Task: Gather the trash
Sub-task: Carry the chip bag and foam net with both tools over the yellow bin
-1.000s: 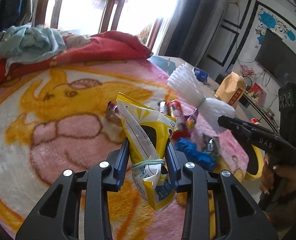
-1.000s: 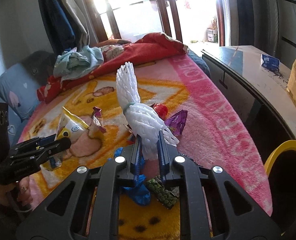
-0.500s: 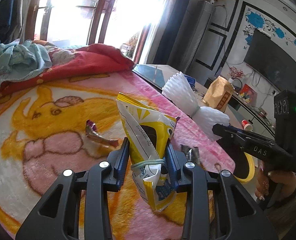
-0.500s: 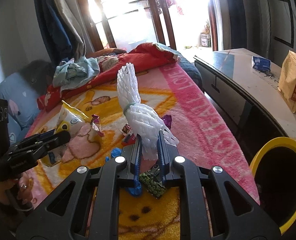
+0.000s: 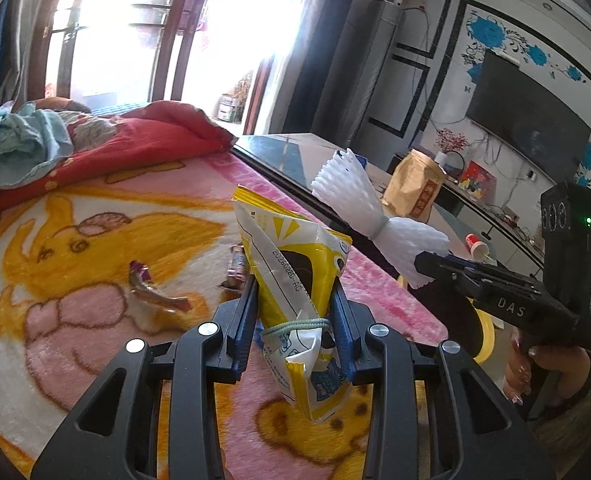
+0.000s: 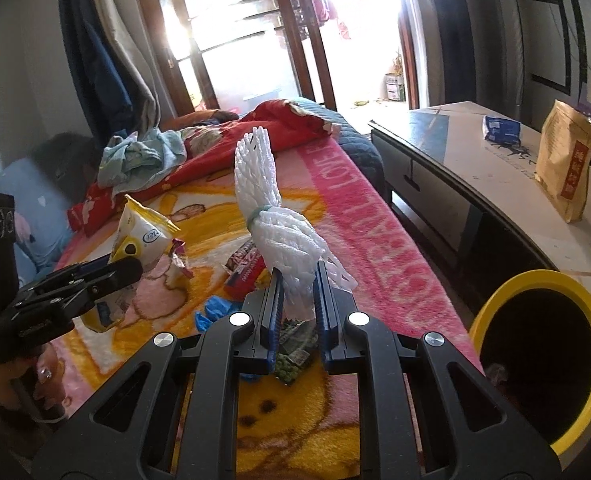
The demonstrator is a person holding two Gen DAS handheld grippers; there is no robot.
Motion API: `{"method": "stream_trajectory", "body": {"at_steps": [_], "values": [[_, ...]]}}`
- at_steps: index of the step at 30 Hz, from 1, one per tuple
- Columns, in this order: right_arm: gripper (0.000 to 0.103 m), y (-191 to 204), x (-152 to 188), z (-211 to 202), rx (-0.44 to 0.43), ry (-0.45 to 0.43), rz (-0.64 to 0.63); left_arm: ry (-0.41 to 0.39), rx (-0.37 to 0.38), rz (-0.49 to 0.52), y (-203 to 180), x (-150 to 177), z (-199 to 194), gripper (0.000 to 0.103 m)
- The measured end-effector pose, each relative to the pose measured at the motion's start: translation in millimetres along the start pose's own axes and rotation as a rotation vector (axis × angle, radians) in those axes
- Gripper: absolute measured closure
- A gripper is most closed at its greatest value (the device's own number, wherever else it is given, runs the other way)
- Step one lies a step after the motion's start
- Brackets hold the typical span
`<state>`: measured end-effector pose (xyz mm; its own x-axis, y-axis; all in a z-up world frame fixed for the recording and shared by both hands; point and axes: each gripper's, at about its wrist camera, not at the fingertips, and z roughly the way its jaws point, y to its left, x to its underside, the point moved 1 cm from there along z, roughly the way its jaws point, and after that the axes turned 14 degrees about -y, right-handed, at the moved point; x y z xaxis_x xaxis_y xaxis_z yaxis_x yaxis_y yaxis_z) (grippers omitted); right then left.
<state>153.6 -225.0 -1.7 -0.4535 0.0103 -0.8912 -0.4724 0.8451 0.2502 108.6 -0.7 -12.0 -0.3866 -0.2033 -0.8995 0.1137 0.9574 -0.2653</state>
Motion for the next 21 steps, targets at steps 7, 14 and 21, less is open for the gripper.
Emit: {"method": "stream_trajectory", "body": {"at_steps": [7, 14, 21], "values": [[0.093, -16, -2, -9, 0.035, -0.018, 0.029, 0.012, 0.042, 0.023, -19, 4, 8, 0.070], [0.093, -33, -3, -18, 0.077, -0.036, 0.056, 0.020, 0.076, 0.043, -35, 7, 16, 0.070], [0.093, -51, -4, -27, 0.123, -0.055, 0.091, 0.026, 0.111, 0.063, -53, 10, 24, 0.070]]}}
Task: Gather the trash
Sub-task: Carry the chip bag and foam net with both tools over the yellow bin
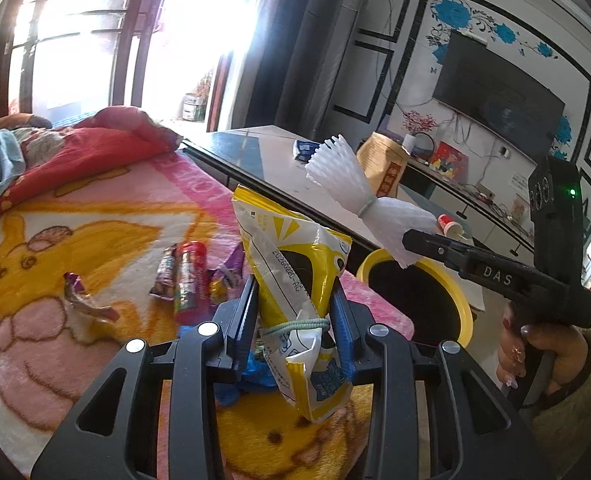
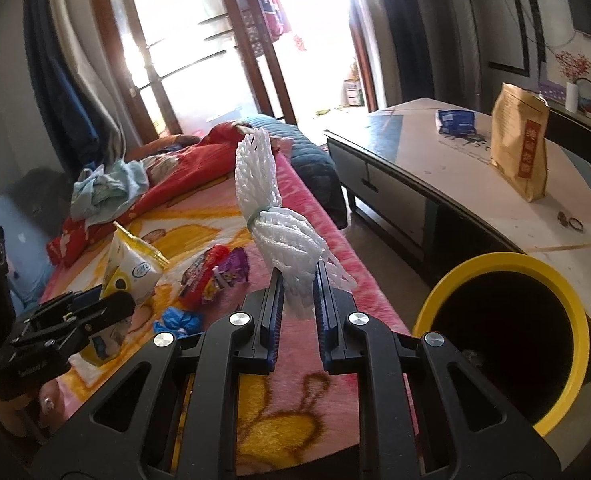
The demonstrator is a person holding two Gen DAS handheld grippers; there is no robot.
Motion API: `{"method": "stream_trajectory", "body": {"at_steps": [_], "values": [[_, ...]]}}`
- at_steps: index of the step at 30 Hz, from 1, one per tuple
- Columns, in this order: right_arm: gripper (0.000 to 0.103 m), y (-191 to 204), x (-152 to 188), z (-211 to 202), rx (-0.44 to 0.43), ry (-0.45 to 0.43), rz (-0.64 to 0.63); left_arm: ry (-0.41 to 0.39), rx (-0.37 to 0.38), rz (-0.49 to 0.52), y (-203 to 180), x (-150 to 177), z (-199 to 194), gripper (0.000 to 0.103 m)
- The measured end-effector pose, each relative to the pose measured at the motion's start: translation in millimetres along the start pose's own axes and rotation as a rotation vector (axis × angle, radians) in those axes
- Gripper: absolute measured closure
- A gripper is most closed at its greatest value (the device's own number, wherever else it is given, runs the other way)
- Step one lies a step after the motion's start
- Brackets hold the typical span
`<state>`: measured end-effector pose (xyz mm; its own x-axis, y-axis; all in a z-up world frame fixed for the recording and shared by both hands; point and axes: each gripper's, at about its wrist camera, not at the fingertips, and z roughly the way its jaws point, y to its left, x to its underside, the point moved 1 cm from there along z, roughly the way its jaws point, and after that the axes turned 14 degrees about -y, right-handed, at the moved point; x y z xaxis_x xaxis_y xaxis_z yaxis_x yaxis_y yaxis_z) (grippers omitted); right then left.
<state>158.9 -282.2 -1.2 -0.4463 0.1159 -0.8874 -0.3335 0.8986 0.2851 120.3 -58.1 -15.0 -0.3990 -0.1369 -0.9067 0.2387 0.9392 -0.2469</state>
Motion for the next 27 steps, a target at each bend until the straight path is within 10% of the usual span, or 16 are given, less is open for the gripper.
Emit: {"method": "stream_trajectory", "body": {"at_steps": [27], "values": [[0.093, -91, 3, -45, 0.238, -0.081, 0.134, 0.048, 0.163, 0.105, -78, 10, 44, 0.070]]}}
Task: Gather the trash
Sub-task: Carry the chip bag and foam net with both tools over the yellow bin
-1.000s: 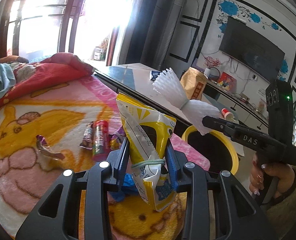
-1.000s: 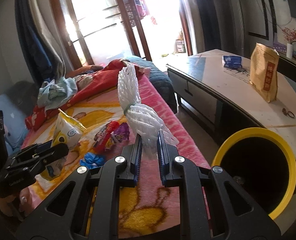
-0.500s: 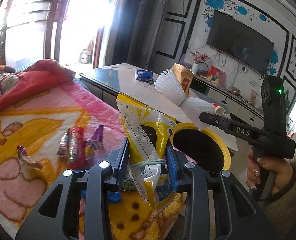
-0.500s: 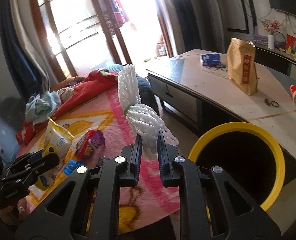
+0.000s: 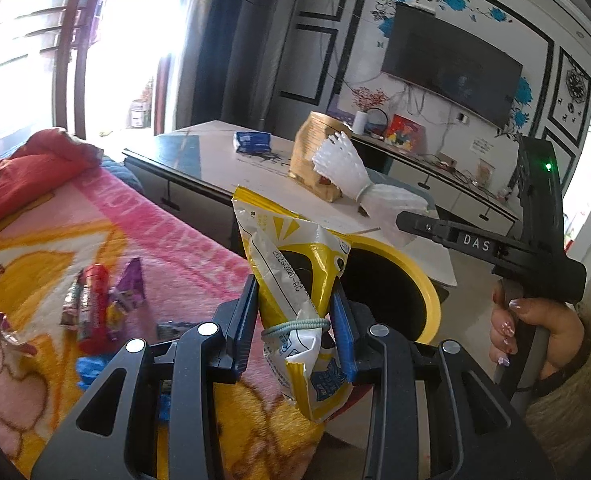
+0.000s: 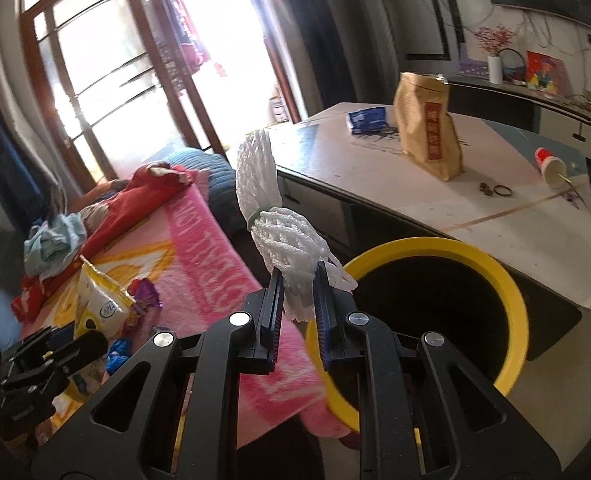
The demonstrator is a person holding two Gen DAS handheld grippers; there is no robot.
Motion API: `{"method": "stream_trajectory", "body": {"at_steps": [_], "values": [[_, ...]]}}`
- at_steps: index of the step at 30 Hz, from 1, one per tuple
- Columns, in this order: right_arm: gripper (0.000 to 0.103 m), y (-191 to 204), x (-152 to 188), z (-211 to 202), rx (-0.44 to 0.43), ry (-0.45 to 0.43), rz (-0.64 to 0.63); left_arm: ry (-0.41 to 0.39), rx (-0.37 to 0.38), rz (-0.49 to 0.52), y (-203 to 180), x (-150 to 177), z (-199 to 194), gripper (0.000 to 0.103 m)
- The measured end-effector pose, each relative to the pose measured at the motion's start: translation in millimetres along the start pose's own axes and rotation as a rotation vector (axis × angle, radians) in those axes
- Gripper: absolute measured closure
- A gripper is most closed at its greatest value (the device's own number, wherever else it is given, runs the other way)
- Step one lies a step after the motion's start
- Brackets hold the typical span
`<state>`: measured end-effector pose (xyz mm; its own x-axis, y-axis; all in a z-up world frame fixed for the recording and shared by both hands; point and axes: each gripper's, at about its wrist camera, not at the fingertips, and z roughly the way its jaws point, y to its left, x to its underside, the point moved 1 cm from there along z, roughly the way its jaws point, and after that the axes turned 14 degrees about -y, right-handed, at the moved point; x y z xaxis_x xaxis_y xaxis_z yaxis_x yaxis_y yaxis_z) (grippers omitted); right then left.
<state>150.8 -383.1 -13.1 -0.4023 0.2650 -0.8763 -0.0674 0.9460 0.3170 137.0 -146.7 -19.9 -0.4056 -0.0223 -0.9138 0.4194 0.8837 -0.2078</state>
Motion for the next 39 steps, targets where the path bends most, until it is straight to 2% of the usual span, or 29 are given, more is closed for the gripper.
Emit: {"method": "stream_trajectory", "body": {"at_steps": [20, 39], "values": [[0.093, -62, -3, -9, 0.151, -0.012, 0.100, 0.057, 0.119, 0.058, -53, 16, 48, 0.070], [0.093, -117, 14, -1, 0.262, 0.058, 0.201, 0.113, 0.192, 0.098, -79, 33, 104, 0.070]]}}
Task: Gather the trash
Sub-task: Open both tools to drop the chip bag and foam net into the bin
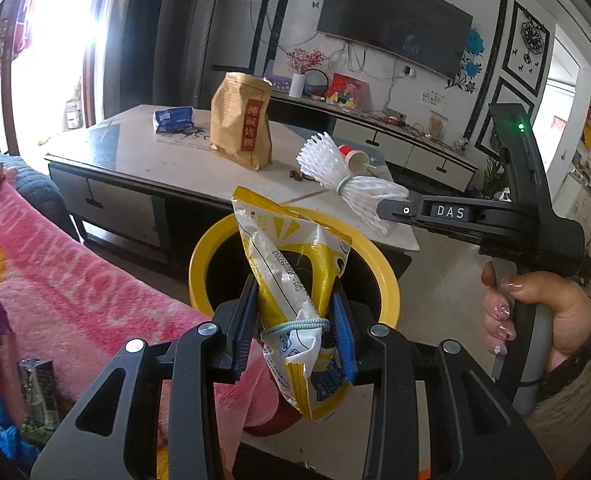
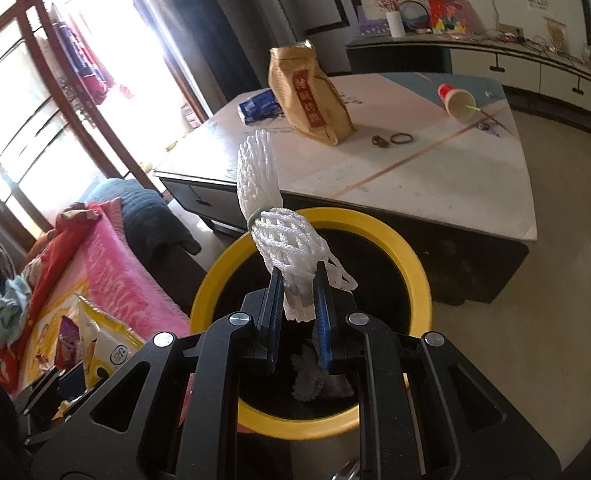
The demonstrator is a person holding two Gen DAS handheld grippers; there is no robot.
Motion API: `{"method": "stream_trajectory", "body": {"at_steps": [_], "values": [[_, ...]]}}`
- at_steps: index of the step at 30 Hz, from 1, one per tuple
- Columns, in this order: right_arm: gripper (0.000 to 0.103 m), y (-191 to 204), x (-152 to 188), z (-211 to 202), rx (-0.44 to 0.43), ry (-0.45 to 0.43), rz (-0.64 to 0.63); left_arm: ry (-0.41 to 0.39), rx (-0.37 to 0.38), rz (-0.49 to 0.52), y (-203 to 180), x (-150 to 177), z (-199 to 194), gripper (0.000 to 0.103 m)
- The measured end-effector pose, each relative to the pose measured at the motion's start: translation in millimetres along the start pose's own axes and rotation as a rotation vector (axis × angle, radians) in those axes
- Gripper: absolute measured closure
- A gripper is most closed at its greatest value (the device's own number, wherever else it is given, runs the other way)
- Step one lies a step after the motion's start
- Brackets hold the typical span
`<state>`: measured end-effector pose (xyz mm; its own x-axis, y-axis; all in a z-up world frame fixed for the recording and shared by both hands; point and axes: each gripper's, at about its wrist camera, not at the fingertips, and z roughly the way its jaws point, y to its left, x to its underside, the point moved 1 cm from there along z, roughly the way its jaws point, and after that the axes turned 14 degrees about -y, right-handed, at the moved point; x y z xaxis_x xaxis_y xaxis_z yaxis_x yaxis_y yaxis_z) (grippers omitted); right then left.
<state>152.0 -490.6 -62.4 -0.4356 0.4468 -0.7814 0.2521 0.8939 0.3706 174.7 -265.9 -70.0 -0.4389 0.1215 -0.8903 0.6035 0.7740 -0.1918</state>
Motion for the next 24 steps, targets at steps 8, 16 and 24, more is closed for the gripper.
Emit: {"method": "stream_trajectory", "body": {"at_steps": [8, 16, 24], "values": [[0.092, -11, 7, 9, 0.020, 0.040, 0.023, 0.027, -0.006, 0.009, -5, 6, 23, 0.069], [0.066, -18, 6, 9, 0.038, 0.031, 0.052, 0.009, -0.002, -0.025, 0, -6, 45, 0.035], [0.050, -13, -1, -2, 0.033, -0.027, 0.038, -0.040, -0.068, -0.040, 14, -15, 27, 0.008]]}}
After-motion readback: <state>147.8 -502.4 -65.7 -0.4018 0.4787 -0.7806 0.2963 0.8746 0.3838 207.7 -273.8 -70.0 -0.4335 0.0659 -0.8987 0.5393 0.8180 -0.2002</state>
